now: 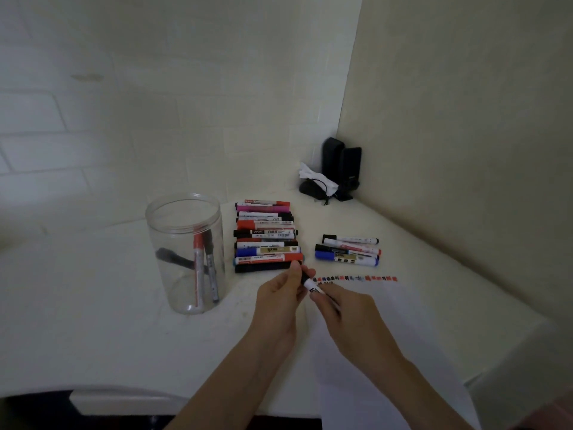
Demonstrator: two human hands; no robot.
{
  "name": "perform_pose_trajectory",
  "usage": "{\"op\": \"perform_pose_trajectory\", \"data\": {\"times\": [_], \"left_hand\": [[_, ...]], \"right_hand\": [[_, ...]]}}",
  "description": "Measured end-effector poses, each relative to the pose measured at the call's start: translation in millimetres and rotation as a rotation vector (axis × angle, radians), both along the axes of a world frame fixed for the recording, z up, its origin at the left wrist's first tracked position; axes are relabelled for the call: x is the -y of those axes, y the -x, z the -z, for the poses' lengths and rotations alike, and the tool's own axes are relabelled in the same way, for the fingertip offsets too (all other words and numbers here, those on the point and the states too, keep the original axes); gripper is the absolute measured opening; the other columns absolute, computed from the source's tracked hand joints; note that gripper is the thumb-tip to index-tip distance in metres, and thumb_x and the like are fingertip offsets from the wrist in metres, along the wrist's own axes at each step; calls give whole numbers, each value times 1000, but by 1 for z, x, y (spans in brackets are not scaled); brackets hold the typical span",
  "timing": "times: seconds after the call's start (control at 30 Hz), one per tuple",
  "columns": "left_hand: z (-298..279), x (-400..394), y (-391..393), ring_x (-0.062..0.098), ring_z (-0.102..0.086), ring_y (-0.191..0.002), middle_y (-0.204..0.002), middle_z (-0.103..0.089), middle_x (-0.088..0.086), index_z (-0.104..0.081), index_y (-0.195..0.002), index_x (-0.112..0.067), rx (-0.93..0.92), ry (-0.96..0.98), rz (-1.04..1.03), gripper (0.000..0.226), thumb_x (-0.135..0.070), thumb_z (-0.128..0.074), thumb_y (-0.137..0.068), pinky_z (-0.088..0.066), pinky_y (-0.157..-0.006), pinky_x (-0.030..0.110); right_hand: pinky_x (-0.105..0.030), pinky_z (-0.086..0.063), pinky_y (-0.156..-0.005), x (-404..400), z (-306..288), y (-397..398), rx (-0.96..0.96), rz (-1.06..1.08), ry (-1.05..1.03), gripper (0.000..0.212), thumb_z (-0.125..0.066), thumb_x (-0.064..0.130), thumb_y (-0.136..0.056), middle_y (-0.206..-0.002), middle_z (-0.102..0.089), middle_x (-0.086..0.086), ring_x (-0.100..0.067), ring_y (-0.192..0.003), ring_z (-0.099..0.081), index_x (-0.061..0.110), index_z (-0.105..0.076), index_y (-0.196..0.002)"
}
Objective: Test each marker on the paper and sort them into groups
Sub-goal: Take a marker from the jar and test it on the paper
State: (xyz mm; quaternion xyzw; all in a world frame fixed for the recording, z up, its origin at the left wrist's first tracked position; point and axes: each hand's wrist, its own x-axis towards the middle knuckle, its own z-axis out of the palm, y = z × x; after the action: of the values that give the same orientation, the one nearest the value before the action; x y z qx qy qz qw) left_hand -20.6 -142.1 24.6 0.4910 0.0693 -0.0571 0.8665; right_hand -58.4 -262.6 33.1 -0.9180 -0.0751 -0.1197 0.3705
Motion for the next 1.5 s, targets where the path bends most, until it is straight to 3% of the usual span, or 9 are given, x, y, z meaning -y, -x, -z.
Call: {"op": "perform_pose_trajectory", "data": {"times": [0.2, 0.3, 0.43, 0.53, 0.67, 1.0, 1.17, 1.33, 1.5], "left_hand": [[-3, 5, -2, 17, -67, -95, -95, -73, 7, -70, -96, -5, 90, -98, 53, 26, -25, -53, -96, -52, -88, 28], [8, -14, -9, -1, -60, -99, -106, -68, -8, -63, -109, -17, 601, -794, 67, 18, -26, -54, -96, -49, -92, 24], [18, -34, -20, 11, -55, -95, -107, -61, -1, -57, -116, -19, 1299, -1578, 210, 28, -30, -39, -99, -44, -83, 23], [3, -34, -14, 11, -51, -99, -114, -57, 2, -52, -123, -15, 1128, -1535, 375, 28, -27, -38, -103, -34, -84, 14], [1, -79, -21, 2, -49, -85, -96, -53, -12, -50, -107, -26, 814, -1548, 489, 18, -31, -34, -102, -33, -72, 11], [19, -45, -20, -9, -51, -80, -96, -59, -14, -58, -104, -22, 630, -1241, 291, 10, -24, -55, -95, -37, -74, 1], [27, -30, -28, 2, -52, -97, -105, -54, -10, -54, -111, -22, 621, -1299, 276, 15, -24, -45, -99, -37, -81, 5], [33, -22, -46, 6, -39, -102, -108, -42, -14, -47, -121, -35, 687, -1525, 353, 52, -67, -55, -80, -39, -91, 25], [43, -17, -58, 11, -32, -95, -101, -36, -8, -45, -130, -42, 772, -1704, 312, 75, -86, -42, -70, -33, -83, 28]], "right_hand": [[-22, -44, -58, 10, 0, -3, 51, 21, 130, 30, -45, 37, -100, -75, -65, 4, -7, -61, -55, 19, -67, -110], [-18, -38, -54, 29, -7, -2, -62, -82, 144, 31, -43, 39, -100, -61, -52, 6, -4, -53, -46, 19, -65, -98], [-19, -35, -56, 45, -11, -7, -55, -243, 302, 33, -38, 48, -98, -65, -54, 14, -2, -59, -48, 27, -63, -91], [-17, -45, -62, 43, -8, -9, 174, -248, 448, 54, -28, 57, -98, -88, -70, 13, -2, -71, -61, 26, -70, -110], [-23, -57, -58, 83, -6, -10, 465, -142, 647, 34, -47, 41, -91, -93, -75, 8, -11, -75, -72, 24, -74, -102], [-14, -48, -76, 64, 22, -26, -9, -165, 200, 35, -51, 32, -99, -116, -61, 15, -2, -82, -62, 32, -56, -134], [-33, -60, -68, 52, 11, -33, -166, -60, -397, 22, -50, 13, -99, -111, -66, -6, -19, -78, -72, 23, -67, -108], [-43, -58, -78, 56, -5, -47, -354, 2, -1192, 23, -54, 9, -93, -108, -72, -15, -29, -97, -70, 12, -66, -112], [-21, -42, -48, 52, 10, -55, -269, 75, -849, 7, -65, 13, -91, -69, -66, -8, -16, -62, -57, 8, -68, -94]]}}
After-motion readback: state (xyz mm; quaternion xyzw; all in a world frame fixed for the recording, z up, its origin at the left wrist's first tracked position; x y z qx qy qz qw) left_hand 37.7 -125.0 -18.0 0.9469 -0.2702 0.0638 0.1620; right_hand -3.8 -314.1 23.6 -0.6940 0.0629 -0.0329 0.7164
